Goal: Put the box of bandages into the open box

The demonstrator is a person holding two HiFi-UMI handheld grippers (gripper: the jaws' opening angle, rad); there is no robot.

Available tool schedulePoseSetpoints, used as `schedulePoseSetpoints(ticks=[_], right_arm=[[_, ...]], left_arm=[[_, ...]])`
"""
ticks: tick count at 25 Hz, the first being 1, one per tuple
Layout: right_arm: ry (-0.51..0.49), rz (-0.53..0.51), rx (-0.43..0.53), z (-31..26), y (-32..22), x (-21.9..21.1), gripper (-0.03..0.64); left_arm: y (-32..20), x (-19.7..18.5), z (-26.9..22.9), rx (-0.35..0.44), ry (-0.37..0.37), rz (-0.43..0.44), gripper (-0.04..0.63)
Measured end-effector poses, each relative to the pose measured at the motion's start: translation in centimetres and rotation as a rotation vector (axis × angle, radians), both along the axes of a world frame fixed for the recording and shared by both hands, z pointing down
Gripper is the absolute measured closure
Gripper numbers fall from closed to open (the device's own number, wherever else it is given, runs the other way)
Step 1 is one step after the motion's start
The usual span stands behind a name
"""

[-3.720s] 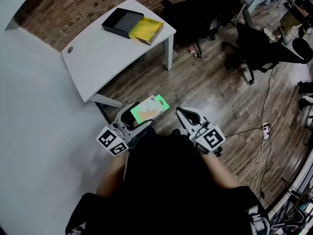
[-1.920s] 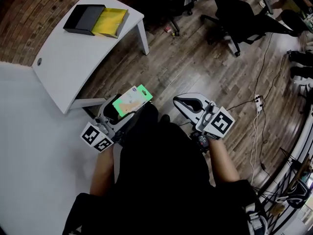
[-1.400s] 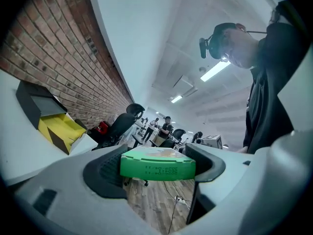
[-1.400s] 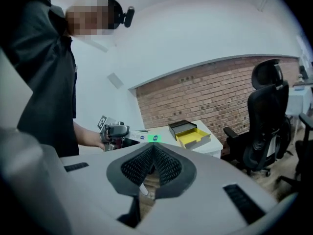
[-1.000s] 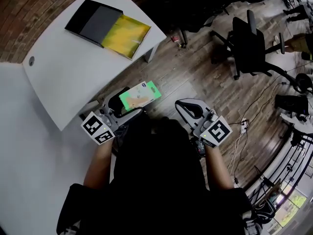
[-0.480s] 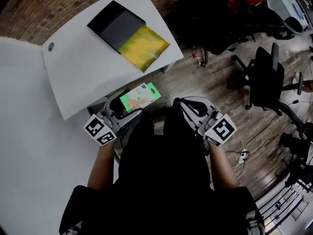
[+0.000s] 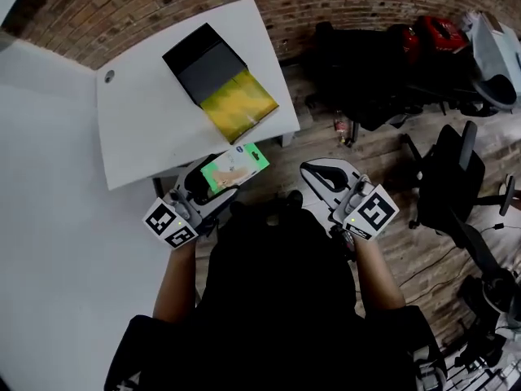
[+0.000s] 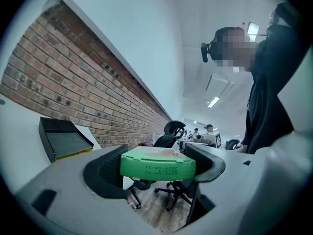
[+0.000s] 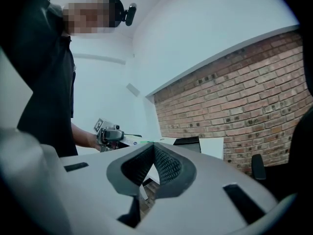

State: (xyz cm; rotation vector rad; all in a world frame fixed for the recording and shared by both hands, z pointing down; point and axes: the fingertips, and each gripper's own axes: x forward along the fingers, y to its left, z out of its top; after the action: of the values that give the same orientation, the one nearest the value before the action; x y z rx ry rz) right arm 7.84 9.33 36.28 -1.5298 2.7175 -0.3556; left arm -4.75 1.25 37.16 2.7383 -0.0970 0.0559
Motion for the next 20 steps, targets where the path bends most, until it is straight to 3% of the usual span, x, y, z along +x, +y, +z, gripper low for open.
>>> schedulePoseSetpoints(ticks=[12,20], right_arm=[[-0.109,-0.113,0.002,1.4,-2.4,2.4,0.611],[-0.092,-0.135,-0.068,2.1,-6.2,2.9,0.611]], left_arm=[[-0.8,2.2,-0.2,0.030,-0.042,-0.116,0.210],[-7.0,2.2,3.4,-0.066,-0.054,-0.222,0.210]])
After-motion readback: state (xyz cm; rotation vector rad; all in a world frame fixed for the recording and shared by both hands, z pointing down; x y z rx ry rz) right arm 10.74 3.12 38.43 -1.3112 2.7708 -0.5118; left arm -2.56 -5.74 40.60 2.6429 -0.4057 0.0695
